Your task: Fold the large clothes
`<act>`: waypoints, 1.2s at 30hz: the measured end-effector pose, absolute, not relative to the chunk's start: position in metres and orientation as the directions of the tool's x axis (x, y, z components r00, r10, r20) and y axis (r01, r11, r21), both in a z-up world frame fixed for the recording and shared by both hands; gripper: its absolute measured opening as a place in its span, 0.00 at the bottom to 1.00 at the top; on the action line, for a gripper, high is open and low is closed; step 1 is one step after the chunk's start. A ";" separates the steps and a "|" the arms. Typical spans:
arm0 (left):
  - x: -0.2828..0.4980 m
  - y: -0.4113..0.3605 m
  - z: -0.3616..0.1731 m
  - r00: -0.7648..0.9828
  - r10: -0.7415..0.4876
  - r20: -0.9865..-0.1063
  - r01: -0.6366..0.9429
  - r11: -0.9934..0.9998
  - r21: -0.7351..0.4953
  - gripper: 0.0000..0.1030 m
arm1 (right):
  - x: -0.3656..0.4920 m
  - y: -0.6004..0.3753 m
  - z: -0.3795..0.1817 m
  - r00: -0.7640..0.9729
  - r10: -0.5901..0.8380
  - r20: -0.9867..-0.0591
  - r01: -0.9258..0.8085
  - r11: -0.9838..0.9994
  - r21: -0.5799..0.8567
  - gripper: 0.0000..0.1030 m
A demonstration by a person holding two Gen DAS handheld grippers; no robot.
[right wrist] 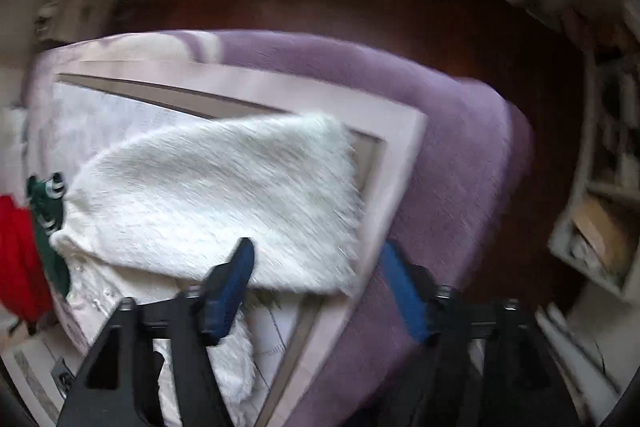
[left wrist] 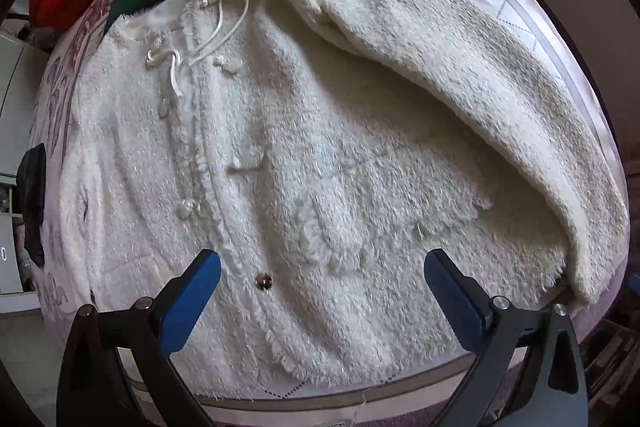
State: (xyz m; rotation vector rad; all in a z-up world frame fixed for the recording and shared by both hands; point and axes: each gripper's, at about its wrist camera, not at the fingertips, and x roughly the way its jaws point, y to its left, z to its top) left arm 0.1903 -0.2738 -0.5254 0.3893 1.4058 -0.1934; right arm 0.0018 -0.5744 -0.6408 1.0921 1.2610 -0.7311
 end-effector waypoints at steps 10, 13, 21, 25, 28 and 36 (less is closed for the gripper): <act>0.189 -0.272 -0.528 0.166 0.128 -0.978 0.353 0.918 0.180 1.00 | 0.056 -0.597 -0.664 0.135 -0.067 -0.989 0.885 0.456 0.090 0.09; 0.184 -0.270 -0.533 0.138 0.135 -0.981 0.339 0.924 0.175 1.00 | 0.070 -0.621 -0.646 0.158 -0.152 -0.976 0.869 0.491 0.064 0.10; 0.190 -0.281 -0.535 0.137 0.126 -0.983 0.328 0.930 0.165 1.00 | 0.024 -0.624 -0.647 0.162 0.033 -0.986 0.939 0.301 0.165 0.47; 0.201 -0.280 -0.545 0.113 0.133 -0.985 0.309 0.937 0.162 1.00 | -0.002 -0.604 -0.697 0.472 0.258 -0.843 0.869 0.024 0.494 0.61; 0.209 -0.277 -0.549 0.123 0.158 -0.980 0.309 0.932 0.190 1.00 | -0.009 -0.600 -0.729 0.558 0.202 -0.805 0.829 -0.086 0.553 0.66; 0.226 -0.260 -0.557 0.124 0.179 -0.976 0.308 0.928 0.209 1.00 | 0.019 -0.584 -0.704 0.620 -0.021 -0.784 0.782 -0.067 0.620 0.89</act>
